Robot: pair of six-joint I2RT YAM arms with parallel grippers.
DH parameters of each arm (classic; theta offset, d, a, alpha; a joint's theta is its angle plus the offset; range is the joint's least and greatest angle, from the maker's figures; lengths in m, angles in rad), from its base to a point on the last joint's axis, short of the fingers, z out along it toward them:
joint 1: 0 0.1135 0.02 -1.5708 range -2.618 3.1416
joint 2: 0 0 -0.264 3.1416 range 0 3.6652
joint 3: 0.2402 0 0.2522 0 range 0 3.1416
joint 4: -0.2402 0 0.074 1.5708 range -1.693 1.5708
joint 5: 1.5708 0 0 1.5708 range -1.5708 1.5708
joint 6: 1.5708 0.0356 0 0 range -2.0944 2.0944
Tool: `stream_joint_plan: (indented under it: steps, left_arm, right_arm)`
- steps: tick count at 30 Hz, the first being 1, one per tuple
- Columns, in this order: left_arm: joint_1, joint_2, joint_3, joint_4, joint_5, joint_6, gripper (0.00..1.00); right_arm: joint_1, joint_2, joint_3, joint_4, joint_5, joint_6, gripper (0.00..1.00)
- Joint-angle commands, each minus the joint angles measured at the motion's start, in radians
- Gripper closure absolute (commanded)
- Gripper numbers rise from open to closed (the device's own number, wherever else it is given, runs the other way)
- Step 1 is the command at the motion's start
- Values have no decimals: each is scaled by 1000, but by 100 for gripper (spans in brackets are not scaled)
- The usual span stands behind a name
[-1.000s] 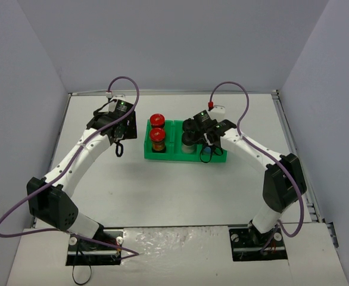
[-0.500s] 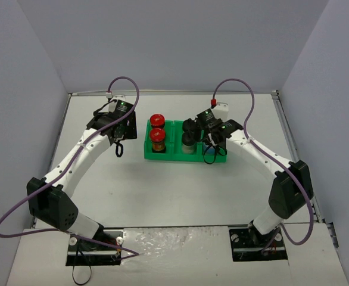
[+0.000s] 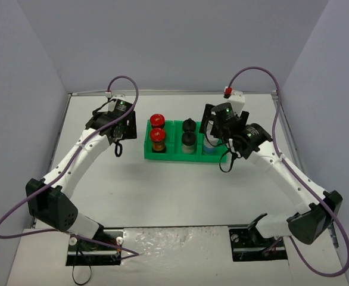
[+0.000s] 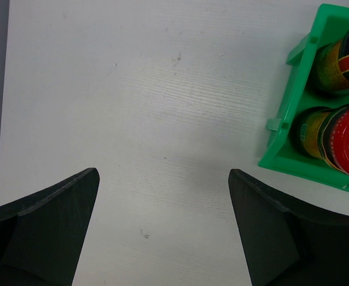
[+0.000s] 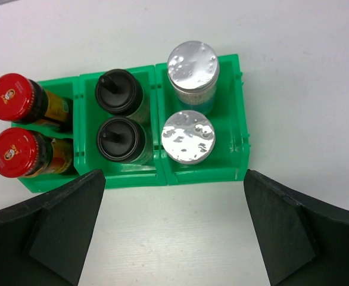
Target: Organize the condiment bottles
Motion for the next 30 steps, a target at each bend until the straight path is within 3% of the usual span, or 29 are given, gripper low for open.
stream_joint_plan:
  steps: [1,12,30]
  left_arm:
    - [-1,-67,36,2,-4,2,12]
    - [-15,-97,-11,18,10,-3,12]
    - [-22,-87,-2,19,8,4,12]
  right_arm:
    - [2,-83,-7,11,88,-21,0]
    - [0,-176,-170,12,138,54,0]
    - [0,-185,-177,12,145,43,0]
